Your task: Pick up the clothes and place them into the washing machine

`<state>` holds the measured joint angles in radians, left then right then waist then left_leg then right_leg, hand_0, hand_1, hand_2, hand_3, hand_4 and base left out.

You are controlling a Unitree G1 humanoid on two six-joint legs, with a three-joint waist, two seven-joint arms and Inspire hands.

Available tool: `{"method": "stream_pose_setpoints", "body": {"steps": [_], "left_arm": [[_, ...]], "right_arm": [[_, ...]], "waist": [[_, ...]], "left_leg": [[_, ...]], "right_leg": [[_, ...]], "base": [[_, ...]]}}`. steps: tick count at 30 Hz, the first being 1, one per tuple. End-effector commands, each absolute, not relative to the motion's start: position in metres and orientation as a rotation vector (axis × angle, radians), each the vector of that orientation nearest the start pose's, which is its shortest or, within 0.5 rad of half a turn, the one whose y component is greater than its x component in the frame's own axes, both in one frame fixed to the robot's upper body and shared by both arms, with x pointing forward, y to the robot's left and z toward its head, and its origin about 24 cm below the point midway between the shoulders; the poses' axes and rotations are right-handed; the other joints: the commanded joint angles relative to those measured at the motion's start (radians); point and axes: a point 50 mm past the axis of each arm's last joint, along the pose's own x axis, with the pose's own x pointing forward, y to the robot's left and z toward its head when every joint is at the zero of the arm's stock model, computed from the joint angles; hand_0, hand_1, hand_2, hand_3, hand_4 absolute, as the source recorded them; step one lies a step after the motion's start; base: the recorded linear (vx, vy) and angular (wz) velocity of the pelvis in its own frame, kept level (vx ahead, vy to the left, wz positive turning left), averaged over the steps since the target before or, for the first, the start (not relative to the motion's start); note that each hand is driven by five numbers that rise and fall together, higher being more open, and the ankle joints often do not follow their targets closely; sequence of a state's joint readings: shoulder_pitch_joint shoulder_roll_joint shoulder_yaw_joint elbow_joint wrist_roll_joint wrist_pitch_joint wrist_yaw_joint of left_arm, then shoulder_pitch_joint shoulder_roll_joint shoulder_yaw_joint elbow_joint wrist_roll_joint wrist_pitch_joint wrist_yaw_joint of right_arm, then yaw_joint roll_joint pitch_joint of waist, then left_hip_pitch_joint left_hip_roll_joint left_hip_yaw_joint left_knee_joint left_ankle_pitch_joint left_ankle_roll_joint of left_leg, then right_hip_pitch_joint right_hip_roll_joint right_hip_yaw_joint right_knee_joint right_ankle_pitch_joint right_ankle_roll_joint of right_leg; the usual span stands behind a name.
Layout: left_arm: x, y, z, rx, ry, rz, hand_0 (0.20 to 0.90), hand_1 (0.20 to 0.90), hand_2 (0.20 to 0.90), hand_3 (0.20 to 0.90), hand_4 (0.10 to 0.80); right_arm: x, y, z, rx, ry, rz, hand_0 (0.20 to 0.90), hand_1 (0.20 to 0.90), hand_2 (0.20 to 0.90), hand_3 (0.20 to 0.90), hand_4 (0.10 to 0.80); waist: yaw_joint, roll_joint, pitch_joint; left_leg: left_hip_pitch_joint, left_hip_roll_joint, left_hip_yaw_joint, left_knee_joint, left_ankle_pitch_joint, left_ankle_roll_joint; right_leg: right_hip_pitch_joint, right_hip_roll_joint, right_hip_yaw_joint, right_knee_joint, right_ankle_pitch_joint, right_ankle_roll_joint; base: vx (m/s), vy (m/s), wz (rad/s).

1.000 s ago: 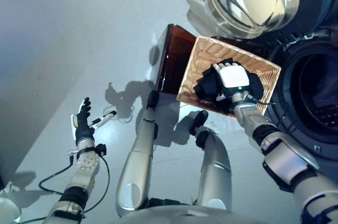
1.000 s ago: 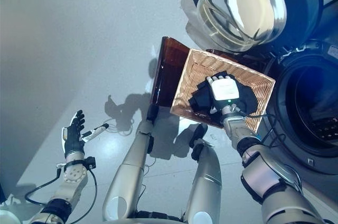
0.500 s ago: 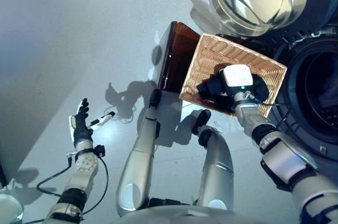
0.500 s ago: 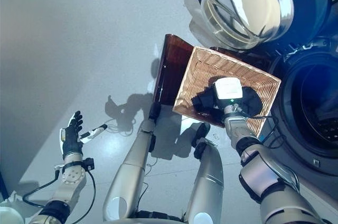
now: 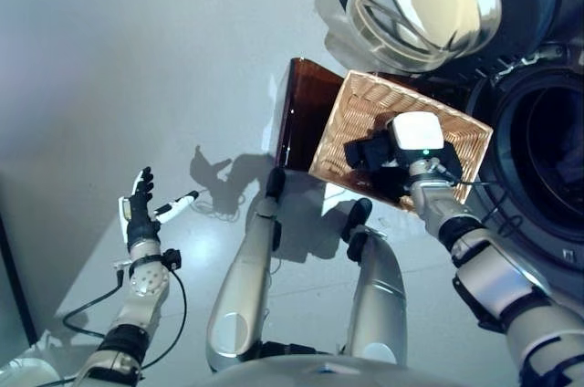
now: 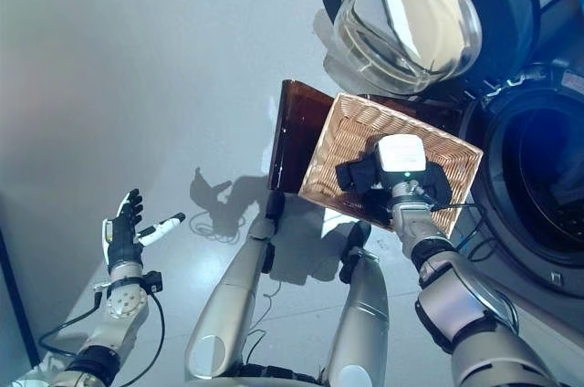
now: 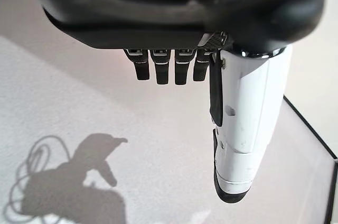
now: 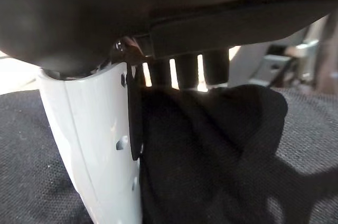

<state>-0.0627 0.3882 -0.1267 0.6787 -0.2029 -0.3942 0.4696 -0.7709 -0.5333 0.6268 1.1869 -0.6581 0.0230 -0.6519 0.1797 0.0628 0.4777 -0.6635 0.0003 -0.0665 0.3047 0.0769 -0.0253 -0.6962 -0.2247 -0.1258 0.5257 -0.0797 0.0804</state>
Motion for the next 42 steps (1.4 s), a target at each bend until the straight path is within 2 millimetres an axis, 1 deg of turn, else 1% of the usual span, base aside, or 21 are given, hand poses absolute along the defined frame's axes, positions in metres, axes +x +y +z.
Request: {"method": "stream_pose_setpoints", "body": {"steps": [1,2,4,6,9,10,11,14,16,18,19,20,24,26,27,31,34,36,40,41,42], "left_arm": [[0.211,0.280,-0.027,0.303,0.137,0.530,0.900,0.900,0.900,0.900,0.800],[0.209,0.281,-0.028,0.303,0.145,0.531,0.900,0.900,0.900,0.900,0.800],[0.208,0.280,-0.032,0.299,0.159,0.527,0.900,0.900,0.900,0.900,0.800],[0.207,0.278,-0.035,0.300,0.176,0.527,0.900,0.900,0.900,0.900,0.800],[0.203,0.276,-0.039,0.301,0.194,0.529,0.900,0.900,0.900,0.900,0.800],[0.203,0.276,-0.039,0.302,0.194,0.528,0.900,0.900,0.900,0.900,0.800],[0.202,0.276,-0.041,0.304,0.205,0.534,0.900,0.900,0.900,0.900,0.800],[0.197,0.276,-0.049,0.311,0.242,0.553,0.900,0.900,0.900,0.900,0.800],[0.195,0.276,-0.048,0.311,0.237,0.559,0.900,0.900,0.900,0.900,0.800],[0.192,0.278,-0.050,0.318,0.247,0.566,0.900,0.900,0.900,0.900,0.800],[0.191,0.279,-0.050,0.318,0.250,0.571,0.900,0.900,0.900,0.900,0.800],[0.191,0.279,-0.050,0.321,0.250,0.572,0.900,0.900,0.900,0.900,0.800],[0.188,0.282,-0.049,0.323,0.247,0.585,0.900,0.900,0.900,0.900,0.800],[0.186,0.284,-0.051,0.319,0.257,0.593,0.900,0.900,0.900,0.900,0.800],[0.185,0.286,-0.052,0.321,0.265,0.603,0.900,0.900,0.900,0.900,0.800],[0.184,0.286,-0.052,0.319,0.269,0.606,0.900,0.900,0.900,0.900,0.800],[0.186,0.286,-0.052,0.317,0.269,0.602,0.900,0.900,0.900,0.900,0.800],[0.189,0.284,-0.051,0.307,0.264,0.595,0.900,0.900,0.900,0.900,0.800],[0.189,0.283,-0.051,0.301,0.261,0.590,0.900,0.900,0.900,0.900,0.800],[0.189,0.282,-0.052,0.303,0.267,0.584,0.900,0.900,0.900,0.900,0.800],[0.189,0.282,-0.052,0.303,0.269,0.584,0.900,0.900,0.900,0.900,0.800]], "right_arm": [[0.359,-0.284,0.103,-1.660,-0.138,-0.434,0.200,0.200,0.200,0.200,0.300],[0.360,-0.282,0.106,-1.651,-0.157,-0.428,0.200,0.200,0.200,0.200,0.300],[0.359,-0.279,0.103,-1.627,-0.170,-0.416,0.200,0.200,0.200,0.200,0.300],[0.355,-0.275,0.098,-1.534,-0.179,-0.420,0.200,0.200,0.200,0.200,0.300],[0.347,-0.270,0.091,-1.323,-0.194,-0.465,0.200,0.200,0.200,0.200,0.300],[0.347,-0.270,0.091,-1.323,-0.193,-0.466,0.200,0.200,0.200,0.200,0.300],[0.344,-0.268,0.089,-1.261,-0.195,-0.480,0.200,0.200,0.200,0.200,0.300],[0.333,-0.262,0.074,-1.047,-0.181,-0.519,0.200,0.200,0.200,0.200,0.300],[0.325,-0.261,0.068,-0.942,-0.173,-0.546,0.200,0.200,0.200,0.200,0.300],[0.317,-0.261,0.054,-0.850,-0.122,-0.566,0.200,0.200,0.200,0.200,0.300],[0.315,-0.258,0.053,-0.825,-0.125,-0.553,0.200,0.200,0.200,0.200,0.300],[0.312,-0.259,0.047,-0.827,-0.104,-0.541,0.200,0.200,0.200,0.200,0.300],[0.306,-0.259,0.038,-0.793,-0.064,-0.517,0.200,0.200,0.200,0.200,0.300],[0.306,-0.258,0.035,-0.786,-0.051,-0.510,0.200,0.200,0.200,0.200,0.300],[0.307,-0.255,0.034,-0.767,-0.048,-0.492,0.200,0.200,0.200,0.200,0.300],[0.306,-0.254,0.029,-0.763,-0.020,-0.474,0.200,0.200,0.200,0.200,0.300],[0.306,-0.256,0.019,-0.827,0.046,-0.452,0.200,0.200,0.200,0.200,0.300],[0.304,-0.259,0.005,-0.883,0.136,-0.441,0.200,0.200,0.200,0.200,0.300],[0.305,-0.258,0.003,-0.904,0.157,-0.432,0.200,0.200,0.200,0.200,0.300],[0.305,-0.258,-0.001,-0.920,0.186,-0.430,0.716,0.716,0.716,0.716,0.669],[0.306,-0.257,-0.001,-0.917,0.183,-0.429,0.900,0.900,0.900,0.900,0.800]], "waist": [[-0.021,0.035,-0.056],[-0.025,0.035,-0.062],[-0.031,0.035,-0.069],[-0.038,0.037,-0.078],[-0.050,0.038,-0.089],[-0.049,0.038,-0.089],[-0.054,0.039,-0.092],[-0.066,0.036,-0.109],[-0.071,0.038,-0.116],[-0.075,0.041,-0.124],[-0.078,0.040,-0.126],[-0.079,0.042,-0.128],[-0.084,0.048,-0.136],[-0.085,0.051,-0.138],[-0.086,0.050,-0.140],[-0.084,0.046,-0.141],[-0.081,0.042,-0.139],[-0.076,0.041,-0.130],[-0.073,0.043,-0.123],[-0.070,0.044,-0.121],[-0.069,0.044,-0.121]], "left_leg": [[-0.001,-0.032,0.006,-0.011,-0.037,-0.012],[0.014,-0.030,0.011,-0.020,-0.033,-0.013],[0.037,-0.029,0.013,-0.033,-0.031,-0.012],[0.058,-0.028,0.015,-0.046,-0.027,-0.012],[0.092,-0.024,0.021,-0.070,-0.022,-0.011],[0.093,-0.024,0.021,-0.071,-0.022,-0.011],[0.105,-0.022,0.024,-0.082,-0.019,-0.011],[0.131,-0.022,0.025,-0.102,-0.014,-0.012],[0.143,-0.023,0.025,-0.104,-0.016,-0.010],[0.149,-0.024,0.027,-0.102,-0.019,-0.009],[0.148,-0.025,0.027,-0.099,-0.021,-0.008],[0.145,-0.025,0.028,-0.096,-0.021,-0.008],[0.135,-0.030,0.027,-0.090,-0.022,-0.008],[0.126,-0.030,0.028,-0.084,-0.023,-0.008],[0.118,-0.029,0.029,-0.081,-0.022,-0.008],[0.111,-0.028,0.028,-0.081,-0.022,-0.009],[0.101,-0.028,0.028,-0.077,-0.023,-0.009],[0.082,-0.031,0.026,-0.065,-0.023,-0.009],[0.074,-0.031,0.024,-0.060,-0.022,-0.009],[0.071,-0.032,0.025,-0.060,-0.022,-0.009],[0.070,-0.032,0.027,-0.059,-0.022,-0.009]], "right_leg": [[0.094,0.040,-0.028,-0.098,0.014,-0.010],[0.106,0.041,-0.025,-0.111,0.019,-0.008],[0.126,0.043,-0.020,-0.130,0.024,-0.006],[0.143,0.045,-0.015,-0.141,0.029,-0.004],[0.176,0.046,-0.015,-0.170,0.037,0.001],[0.177,0.046,-0.015,-0.171,0.037,0.001],[0.186,0.045,-0.015,-0.182,0.041,0.003],[0.213,0.047,-0.014,-0.205,0.046,0.005],[0.222,0.047,-0.013,-0.210,0.048,0.005],[0.227,0.046,-0.010,-0.211,0.049,0.006],[0.227,0.045,-0.007,-0.211,0.049,0.006],[0.226,0.045,-0.005,-0.210,0.048,0.005],[0.216,0.042,-0.004,-0.208,0.049,0.004],[0.208,0.043,-0.003,-0.205,0.049,0.002],[0.201,0.044,-0.001,-0.203,0.050,0.002],[0.195,0.044,0.000,-0.204,0.052,0.001],[0.185,0.045,0.000,-0.202,0.052,0.000],[0.173,0.044,-0.002,-0.195,0.055,-0.002],[0.166,0.044,-0.001,-0.192,0.057,-0.003],[0.163,0.043,-0.001,-0.191,0.058,-0.004],[0.161,0.044,0.000,-0.190,0.059,-0.005]], "base": [[-0.055,0.046,-0.21],[0.048,0.019,-0.15],[0.044,0.000,-0.13],[0.050,0.002,-0.08],[0.039,-0.004,-0.08],[0.029,0.001,-0.12],[0.031,0.004,-0.11],[0.048,-0.005,-0.09],[0.021,0.001,-0.02],[0.009,0.002,-0.02],[0.007,0.009,-0.03],[-0.005,0.008,-0.05],[-0.012,0.004,-0.02],[-0.017,0.003,0.01],[0.000,0.000,0.00],[0.000,0.000,0.00],[-0.010,-0.001,0.01],[-0.043,-0.008,0.06],[-0.015,0.002,0.02],[0.000,0.000,0.00],[-0.016,0.028,0.03]]}}
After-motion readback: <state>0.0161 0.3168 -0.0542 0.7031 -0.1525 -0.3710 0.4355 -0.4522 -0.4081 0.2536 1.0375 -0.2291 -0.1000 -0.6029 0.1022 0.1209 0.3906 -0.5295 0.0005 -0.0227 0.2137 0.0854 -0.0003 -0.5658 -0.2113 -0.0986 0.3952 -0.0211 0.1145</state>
